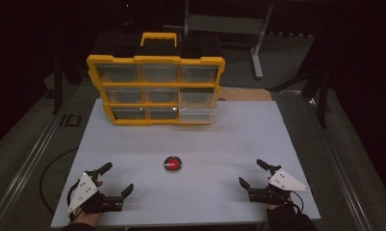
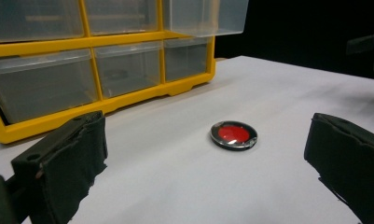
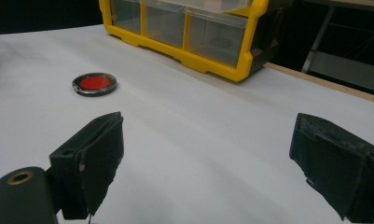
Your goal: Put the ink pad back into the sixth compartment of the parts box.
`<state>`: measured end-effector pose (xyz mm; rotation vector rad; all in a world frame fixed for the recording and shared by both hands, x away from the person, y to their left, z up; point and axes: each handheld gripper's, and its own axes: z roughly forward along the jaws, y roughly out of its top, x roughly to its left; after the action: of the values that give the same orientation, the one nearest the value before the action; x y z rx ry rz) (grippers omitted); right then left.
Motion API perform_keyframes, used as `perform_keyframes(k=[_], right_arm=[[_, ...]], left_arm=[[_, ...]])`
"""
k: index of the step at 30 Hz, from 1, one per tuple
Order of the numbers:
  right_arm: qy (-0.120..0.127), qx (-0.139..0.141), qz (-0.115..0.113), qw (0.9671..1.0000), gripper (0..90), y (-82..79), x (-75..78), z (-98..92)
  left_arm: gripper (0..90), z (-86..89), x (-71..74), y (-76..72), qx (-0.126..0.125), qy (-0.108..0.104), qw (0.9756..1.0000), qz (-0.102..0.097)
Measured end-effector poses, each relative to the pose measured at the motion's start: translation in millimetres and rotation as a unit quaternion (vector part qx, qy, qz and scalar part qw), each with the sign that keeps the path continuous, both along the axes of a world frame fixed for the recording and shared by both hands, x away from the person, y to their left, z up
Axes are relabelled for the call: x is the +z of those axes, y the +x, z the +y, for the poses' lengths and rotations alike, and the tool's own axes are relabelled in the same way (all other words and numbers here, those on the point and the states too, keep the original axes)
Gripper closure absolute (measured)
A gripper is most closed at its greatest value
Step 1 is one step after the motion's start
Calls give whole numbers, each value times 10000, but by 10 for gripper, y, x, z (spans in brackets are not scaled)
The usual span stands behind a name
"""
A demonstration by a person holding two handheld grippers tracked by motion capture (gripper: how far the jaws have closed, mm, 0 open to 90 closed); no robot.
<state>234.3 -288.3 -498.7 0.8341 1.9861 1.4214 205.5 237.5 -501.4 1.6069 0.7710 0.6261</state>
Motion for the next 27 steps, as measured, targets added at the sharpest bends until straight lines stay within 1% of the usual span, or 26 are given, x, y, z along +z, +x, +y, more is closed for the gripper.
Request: perform_keyframes(k=[4, 6, 7, 9, 12, 15, 18, 19, 20, 21, 25, 27], right_arm=[[-39, -14, -76, 10000, 99, -11, 18, 8], [-3, -22, -75, 10000, 99, -16, 22, 7], [9, -31, -76, 10000, 99, -15, 22, 4], [45, -45, -66, 10000, 99, -12, 21, 2], [37, -38, -55, 10000, 98, -12, 22, 10], [33, -39, -72, 10000, 99, -18, 29, 18], [12, -38, -83, 10000, 99, -19, 30, 23], [12, -38, -83, 10000, 99, -19, 30, 23], [0, -24, -88, 10000, 98, -17, 29, 25], [13, -5, -69, 10000, 99, -14, 25, 28], [13, 25, -61, 10000, 98, -15, 25, 34], [33, 25, -53, 10000, 98, -14, 25, 30]], left_arm=[[2, -21, 80, -5, 8, -46, 10000, -17], [2, -44, 125, -4, -43, -133, 9999, -10], [2, -55, 149, 0, -50, -144, 9999, 3], [2, -66, 188, 20, -83, -147, 9998, 50], [2, -80, 259, 58, -122, -141, 9998, 69], [2, -102, 345, 89, -178, -195, 9996, 80], [2, -134, 428, 111, -243, -121, 9996, 75], [2, -134, 428, 111, -243, -121, 9996, 75], [2, -159, 496, 135, -287, -80, 9995, 117], [2, -167, 525, 148, -327, -81, 9994, 128], [2, -206, 627, 194, -338, -13, 9994, 104], [2, -223, 676, 219, -365, -25, 9993, 94]])
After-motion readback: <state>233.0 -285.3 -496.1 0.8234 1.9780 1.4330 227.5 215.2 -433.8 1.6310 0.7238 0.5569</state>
